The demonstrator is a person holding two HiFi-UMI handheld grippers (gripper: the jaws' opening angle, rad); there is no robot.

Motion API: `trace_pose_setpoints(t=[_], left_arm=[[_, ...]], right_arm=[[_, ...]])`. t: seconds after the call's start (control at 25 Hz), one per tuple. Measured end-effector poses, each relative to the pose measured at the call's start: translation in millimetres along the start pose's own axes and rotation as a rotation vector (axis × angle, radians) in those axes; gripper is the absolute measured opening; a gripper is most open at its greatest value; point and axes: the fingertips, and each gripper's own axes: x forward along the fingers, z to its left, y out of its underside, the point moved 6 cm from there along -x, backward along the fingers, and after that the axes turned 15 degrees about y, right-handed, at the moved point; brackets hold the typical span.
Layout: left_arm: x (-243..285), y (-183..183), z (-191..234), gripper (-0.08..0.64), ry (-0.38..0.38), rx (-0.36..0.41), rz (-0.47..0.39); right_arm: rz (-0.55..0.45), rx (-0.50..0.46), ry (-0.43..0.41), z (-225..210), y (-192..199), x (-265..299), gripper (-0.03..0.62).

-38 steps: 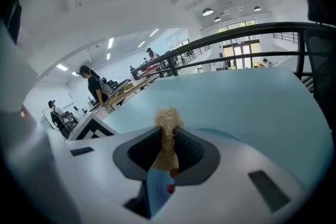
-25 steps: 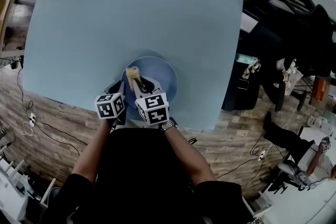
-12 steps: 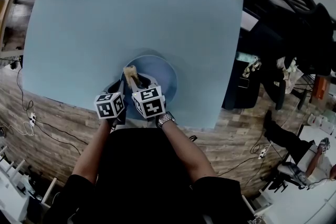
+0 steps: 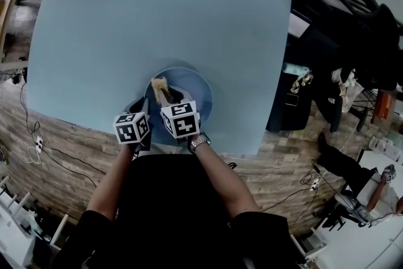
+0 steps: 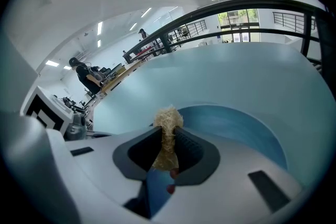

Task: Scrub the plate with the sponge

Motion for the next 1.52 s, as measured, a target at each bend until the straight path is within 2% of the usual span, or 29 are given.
trace_pose_setpoints(t=[0.52, 1.52], left_arm=[[-0.6, -1.1, 1.1, 0.011, -0.005, 0.004, -0.002], [-1.7, -1.6, 1.4, 0.011, 0.002, 0.019, 0.006]], right_arm=[[0.001, 0.089, 0.066, -29.3, -5.7, 2.5, 0.072], [-0.006, 0.176, 0.165, -75.8, -0.2, -14.1, 0.072]])
